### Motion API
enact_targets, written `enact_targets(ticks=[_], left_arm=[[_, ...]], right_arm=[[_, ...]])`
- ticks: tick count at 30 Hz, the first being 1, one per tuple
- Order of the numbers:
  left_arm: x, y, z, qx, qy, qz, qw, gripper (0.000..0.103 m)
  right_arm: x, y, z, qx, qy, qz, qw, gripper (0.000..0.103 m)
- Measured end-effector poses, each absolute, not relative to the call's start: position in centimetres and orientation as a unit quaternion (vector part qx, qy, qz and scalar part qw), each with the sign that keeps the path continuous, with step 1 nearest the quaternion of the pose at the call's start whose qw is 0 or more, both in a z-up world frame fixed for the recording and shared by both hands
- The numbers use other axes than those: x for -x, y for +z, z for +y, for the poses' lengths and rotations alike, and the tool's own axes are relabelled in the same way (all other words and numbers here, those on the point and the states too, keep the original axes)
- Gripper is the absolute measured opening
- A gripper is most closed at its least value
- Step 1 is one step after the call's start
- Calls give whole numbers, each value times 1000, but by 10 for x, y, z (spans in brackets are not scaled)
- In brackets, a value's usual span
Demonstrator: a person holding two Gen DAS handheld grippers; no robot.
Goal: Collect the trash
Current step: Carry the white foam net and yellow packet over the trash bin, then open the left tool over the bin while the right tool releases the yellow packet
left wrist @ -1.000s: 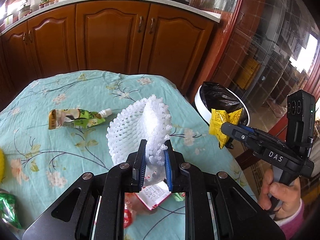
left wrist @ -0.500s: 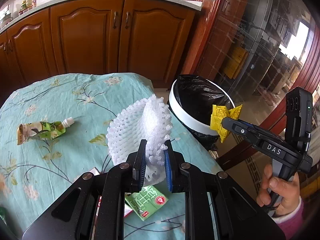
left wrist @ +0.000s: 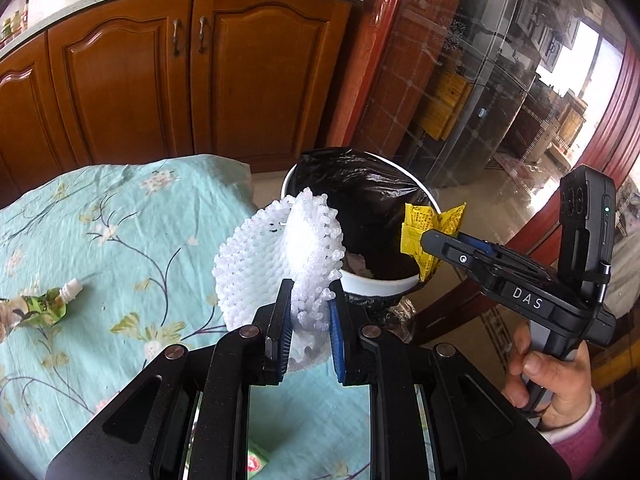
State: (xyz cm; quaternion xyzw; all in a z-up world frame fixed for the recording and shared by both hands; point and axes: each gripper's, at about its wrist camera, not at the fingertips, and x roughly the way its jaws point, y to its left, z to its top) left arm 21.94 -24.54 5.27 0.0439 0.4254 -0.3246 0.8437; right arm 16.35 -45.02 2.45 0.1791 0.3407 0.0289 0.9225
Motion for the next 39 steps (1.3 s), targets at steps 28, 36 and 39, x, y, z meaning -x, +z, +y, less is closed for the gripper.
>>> enact_targets(ticks=[28,36,39], left_arm=[[-280,14,-341,-89,-339,482,803,15],[-287,14,-345,-86,-338,489,800,27],[-286,18,-344,-84,-336,483,804,49]], right_arm=[[-214,7,-512,-183,-3,370,911,44],[-220,6,-513,-186,-3,373,909,50],[-220,6,-515,-193,-2,371,908,59]])
